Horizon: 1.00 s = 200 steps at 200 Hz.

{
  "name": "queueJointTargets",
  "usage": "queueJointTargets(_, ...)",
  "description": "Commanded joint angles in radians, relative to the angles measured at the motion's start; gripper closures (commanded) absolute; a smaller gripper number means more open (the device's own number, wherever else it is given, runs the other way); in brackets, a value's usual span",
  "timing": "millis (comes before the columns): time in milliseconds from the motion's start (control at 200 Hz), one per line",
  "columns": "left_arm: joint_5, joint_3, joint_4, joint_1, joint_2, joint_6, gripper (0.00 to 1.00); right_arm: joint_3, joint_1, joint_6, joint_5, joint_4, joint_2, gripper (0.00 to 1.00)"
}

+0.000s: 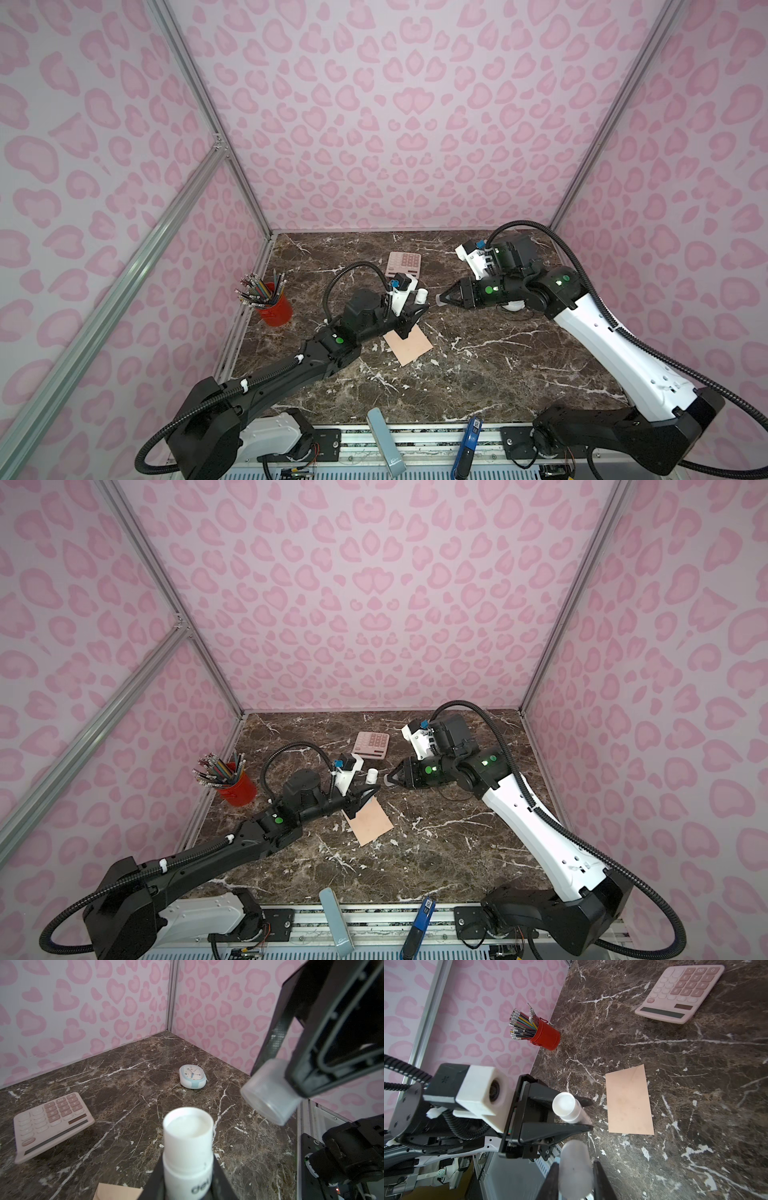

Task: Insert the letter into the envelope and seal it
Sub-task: 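Carry the cap in the right gripper to the left gripper's glue stick, then push the cap down onto the glue stick held by the left gripper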

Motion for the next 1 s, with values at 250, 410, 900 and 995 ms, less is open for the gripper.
queueJointTargets(250, 0.014, 0.034, 0.034, -0.023, 0.004, 0.017, 0.96, -0.011, -0.002, 0.034, -0.041, 0.099, 0.020, 0.75)
queueJointTargets(410, 0.015, 0.038, 0.031, -0.030, 0.007, 0.024, 0.96, -0.010, -0.001, 0.047, -0.057, 0.121, 0.024, 0.75)
queueJointTargets(900, 0.009, 0.052, 0.019, -0.059, 0.005, 0.077, 0.96, -0.006, -0.009, 0.062, -0.072, 0.140, 0.033, 0.77)
queueJointTargets(995, 0.008, 0.054, 0.004, -0.061, -0.004, 0.118, 0.96, -0.001, -0.009, 0.061, -0.077, 0.133, 0.035, 0.78)
